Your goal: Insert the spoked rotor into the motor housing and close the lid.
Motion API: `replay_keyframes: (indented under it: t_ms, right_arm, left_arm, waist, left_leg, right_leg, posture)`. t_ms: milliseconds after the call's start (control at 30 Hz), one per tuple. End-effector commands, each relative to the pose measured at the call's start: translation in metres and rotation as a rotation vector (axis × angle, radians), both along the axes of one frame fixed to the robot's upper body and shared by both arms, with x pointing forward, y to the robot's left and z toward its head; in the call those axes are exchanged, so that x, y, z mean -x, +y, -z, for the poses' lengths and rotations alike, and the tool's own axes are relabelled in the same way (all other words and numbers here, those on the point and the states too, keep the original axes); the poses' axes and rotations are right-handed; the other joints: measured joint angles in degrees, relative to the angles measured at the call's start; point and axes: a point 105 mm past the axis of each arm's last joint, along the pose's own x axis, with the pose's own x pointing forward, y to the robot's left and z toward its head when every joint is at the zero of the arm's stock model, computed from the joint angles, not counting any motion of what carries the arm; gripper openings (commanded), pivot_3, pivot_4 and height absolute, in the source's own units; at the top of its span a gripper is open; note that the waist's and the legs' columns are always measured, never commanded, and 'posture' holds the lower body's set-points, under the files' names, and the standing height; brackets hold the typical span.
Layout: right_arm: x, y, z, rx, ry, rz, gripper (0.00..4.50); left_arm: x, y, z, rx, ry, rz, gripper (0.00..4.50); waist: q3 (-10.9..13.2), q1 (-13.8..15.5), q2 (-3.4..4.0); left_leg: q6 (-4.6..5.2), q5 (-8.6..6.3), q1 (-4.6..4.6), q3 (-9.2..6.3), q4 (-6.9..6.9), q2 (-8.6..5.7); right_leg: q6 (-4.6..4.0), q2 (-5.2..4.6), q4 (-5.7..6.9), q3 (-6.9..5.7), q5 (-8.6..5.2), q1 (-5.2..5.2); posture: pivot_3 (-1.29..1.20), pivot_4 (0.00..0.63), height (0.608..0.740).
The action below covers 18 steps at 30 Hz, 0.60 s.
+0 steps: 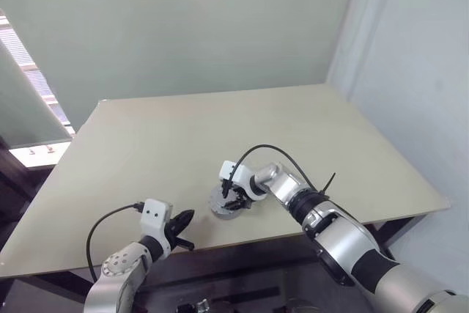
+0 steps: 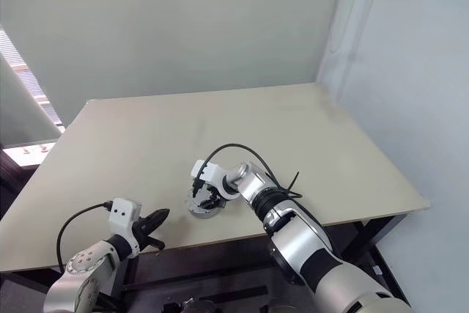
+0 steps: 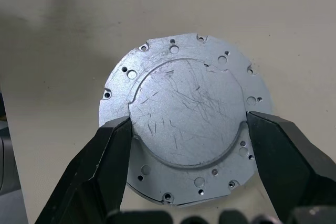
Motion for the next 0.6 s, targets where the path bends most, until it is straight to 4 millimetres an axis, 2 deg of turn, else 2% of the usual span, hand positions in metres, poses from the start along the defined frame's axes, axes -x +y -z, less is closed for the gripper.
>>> replay_keyframes:
  t_ms: [33, 600]
  right_arm:
    - [-0.0005, -0.0057, 0.0021, 0.038, 0.005, -0.013, 3.23]
    - [-0.0023, -0.0121, -0.0048, 0.085, 0.040, -0.049, 3.23]
  left_arm:
    - [-0.0053, -0.0048, -0.0116, -0.002, -0.054, 0.024, 0.00]
    - [-0.0082, -0.0076, -0.0136, -0.002, -0.057, 0.041, 0.00]
  waist:
    - [0.00, 0.00, 0.00]
    - [0.00, 0.03, 0.01]
  left_leg:
    - [0.00, 0.00, 0.00, 0.00, 0.00, 0.00]
    - [0.00, 0.00, -0.01, -0.01, 0.00, -0.02]
  right_leg:
    - [0.00, 0.00, 0.00, 0.00, 0.00, 0.00]
    - [0.01, 0.00, -0.01, 0.00, 0.00, 0.01]
  posture:
    - [0.00, 0.000, 0.740]
    - [0.00, 0.000, 0.740]
